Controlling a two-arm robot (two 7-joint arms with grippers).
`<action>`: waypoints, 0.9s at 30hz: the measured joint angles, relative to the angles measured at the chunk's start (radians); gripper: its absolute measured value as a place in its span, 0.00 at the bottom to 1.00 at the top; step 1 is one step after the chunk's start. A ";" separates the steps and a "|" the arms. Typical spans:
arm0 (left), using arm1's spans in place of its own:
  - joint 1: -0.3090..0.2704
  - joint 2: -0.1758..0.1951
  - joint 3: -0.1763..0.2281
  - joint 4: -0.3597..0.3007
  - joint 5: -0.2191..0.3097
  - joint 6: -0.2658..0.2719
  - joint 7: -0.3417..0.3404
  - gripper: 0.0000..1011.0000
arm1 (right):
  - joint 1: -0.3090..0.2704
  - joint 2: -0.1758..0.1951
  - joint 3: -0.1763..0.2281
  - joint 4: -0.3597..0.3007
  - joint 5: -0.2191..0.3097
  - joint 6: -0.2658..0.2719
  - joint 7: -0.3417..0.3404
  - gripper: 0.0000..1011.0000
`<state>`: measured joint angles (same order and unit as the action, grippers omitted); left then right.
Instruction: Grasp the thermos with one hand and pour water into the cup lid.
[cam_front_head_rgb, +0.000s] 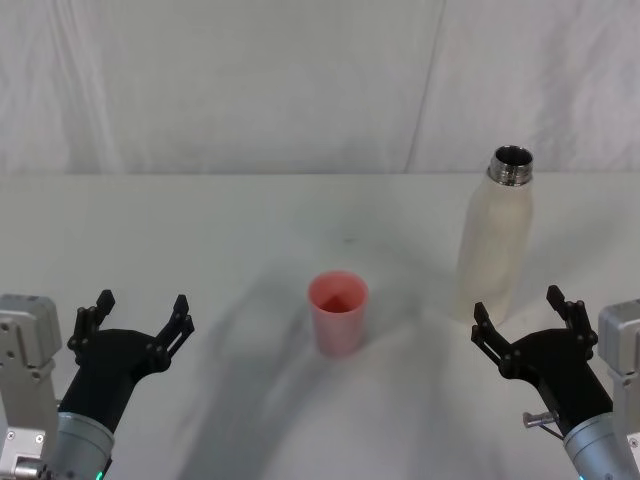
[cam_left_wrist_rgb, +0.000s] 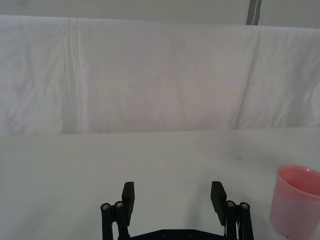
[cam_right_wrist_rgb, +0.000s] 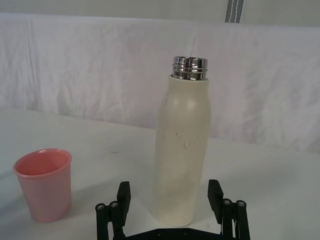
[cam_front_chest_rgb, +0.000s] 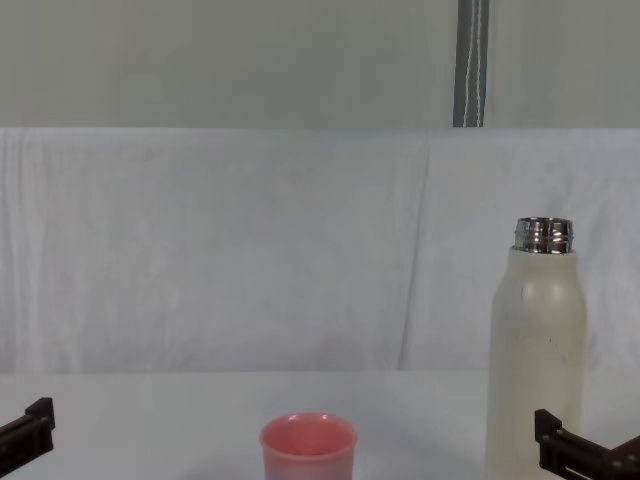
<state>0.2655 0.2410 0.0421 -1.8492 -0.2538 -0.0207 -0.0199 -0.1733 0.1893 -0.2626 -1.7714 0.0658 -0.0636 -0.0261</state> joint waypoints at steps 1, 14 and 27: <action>0.000 0.000 0.000 0.000 0.000 0.000 0.000 0.99 | 0.000 0.000 0.000 0.000 0.000 0.000 0.000 0.99; 0.000 0.000 0.000 0.000 0.000 0.000 0.000 0.99 | 0.000 0.000 0.000 0.000 0.000 0.000 0.000 0.99; 0.000 0.000 0.000 0.000 0.000 0.000 0.000 0.99 | 0.000 0.000 0.000 0.000 0.000 0.000 0.000 0.99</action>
<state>0.2655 0.2410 0.0421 -1.8492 -0.2538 -0.0208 -0.0199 -0.1733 0.1893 -0.2626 -1.7714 0.0659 -0.0636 -0.0261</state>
